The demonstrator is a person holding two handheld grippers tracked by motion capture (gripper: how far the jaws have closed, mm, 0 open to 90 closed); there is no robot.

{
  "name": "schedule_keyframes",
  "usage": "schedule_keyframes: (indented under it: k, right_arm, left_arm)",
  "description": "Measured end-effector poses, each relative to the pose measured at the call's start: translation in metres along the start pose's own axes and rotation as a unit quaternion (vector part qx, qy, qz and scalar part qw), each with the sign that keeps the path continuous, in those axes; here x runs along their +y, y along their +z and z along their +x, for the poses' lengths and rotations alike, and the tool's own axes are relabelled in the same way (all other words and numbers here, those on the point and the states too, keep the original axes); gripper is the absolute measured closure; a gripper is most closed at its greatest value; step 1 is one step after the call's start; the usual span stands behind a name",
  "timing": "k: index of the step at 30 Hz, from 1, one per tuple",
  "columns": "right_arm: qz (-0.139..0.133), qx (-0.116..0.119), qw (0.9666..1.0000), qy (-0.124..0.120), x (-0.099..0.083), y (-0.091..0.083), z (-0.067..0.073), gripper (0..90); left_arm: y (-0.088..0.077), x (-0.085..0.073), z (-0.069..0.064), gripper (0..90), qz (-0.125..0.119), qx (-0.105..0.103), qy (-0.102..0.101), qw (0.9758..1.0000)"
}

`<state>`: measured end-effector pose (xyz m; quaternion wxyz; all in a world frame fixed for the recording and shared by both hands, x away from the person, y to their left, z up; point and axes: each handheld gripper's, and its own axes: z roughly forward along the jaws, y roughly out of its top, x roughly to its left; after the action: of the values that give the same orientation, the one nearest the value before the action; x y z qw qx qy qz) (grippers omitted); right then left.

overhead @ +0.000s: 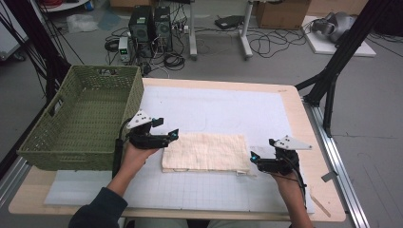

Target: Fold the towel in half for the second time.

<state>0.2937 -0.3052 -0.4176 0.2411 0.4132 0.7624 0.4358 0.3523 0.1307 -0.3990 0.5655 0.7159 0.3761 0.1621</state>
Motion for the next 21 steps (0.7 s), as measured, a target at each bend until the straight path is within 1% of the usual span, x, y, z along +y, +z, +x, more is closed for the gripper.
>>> schedule_keyframes:
  k: [1, 4, 5, 7, 9, 11, 13, 15, 17, 18, 21]
  right_arm:
    - [0.001, 0.0, 1.0, 0.001, 0.0, 0.0, 0.0, 11.3]
    - [-0.001, 0.002, 1.0, 0.005, 0.0, 0.0, -0.001, 11.4]
    - [-0.002, 0.001, 1.0, 0.003, 0.0, 0.0, -0.001, 11.4]
    - [-0.002, 0.001, 1.0, 0.005, 0.0, -0.001, -0.001, 11.4]
    - [-0.002, 0.002, 1.0, 0.005, -0.001, -0.002, -0.002, 11.4]
    - [-0.001, 0.003, 1.0, 0.008, -0.001, -0.002, -0.002, 11.3]
    - [-0.001, 0.004, 1.0, 0.006, -0.001, -0.002, -0.002, 11.4]
    - [-0.001, 0.005, 1.0, 0.005, -0.001, -0.001, -0.002, 11.4]
    - [0.001, 0.006, 0.9999, 0.008, -0.001, -0.001, -0.003, 11.4]
    - [0.001, 0.006, 0.9999, 0.009, -0.001, -0.001, -0.003, 11.4]
    - [0.0, 0.006, 0.9999, 0.008, -0.002, -0.002, -0.004, 11.4]
  left_arm:
    - [0.006, 0.001, 0.002, 21.4, 0.01, 0.006, -0.002, 0.9999]
    - [0.017, 0.001, 0.006, 22.9, 0.033, 0.013, -0.007, 0.9993]
    - [0.021, 0.0, 0.007, 23.0, 0.041, 0.015, -0.004, 0.9991]
    - [0.026, -0.001, 0.011, 24.0, 0.049, 0.019, -0.007, 0.9986]
    - [0.029, -0.005, 0.016, 26.8, 0.064, 0.022, -0.013, 0.9977]
    - [0.032, -0.009, 0.021, 28.8, 0.085, 0.028, -0.014, 0.9959]
    - [0.034, -0.01, 0.023, 29.4, 0.09, 0.029, -0.017, 0.9953]
    - [0.036, -0.012, 0.025, 31.6, 0.092, 0.029, -0.016, 0.9952]
    - [0.037, -0.013, 0.027, 33.5, 0.103, 0.032, -0.012, 0.9941]
    - [0.038, -0.015, 0.028, 34.3, 0.111, 0.032, -0.013, 0.9932]
    - [0.038, -0.017, 0.033, 37.1, 0.119, 0.032, -0.026, 0.992]
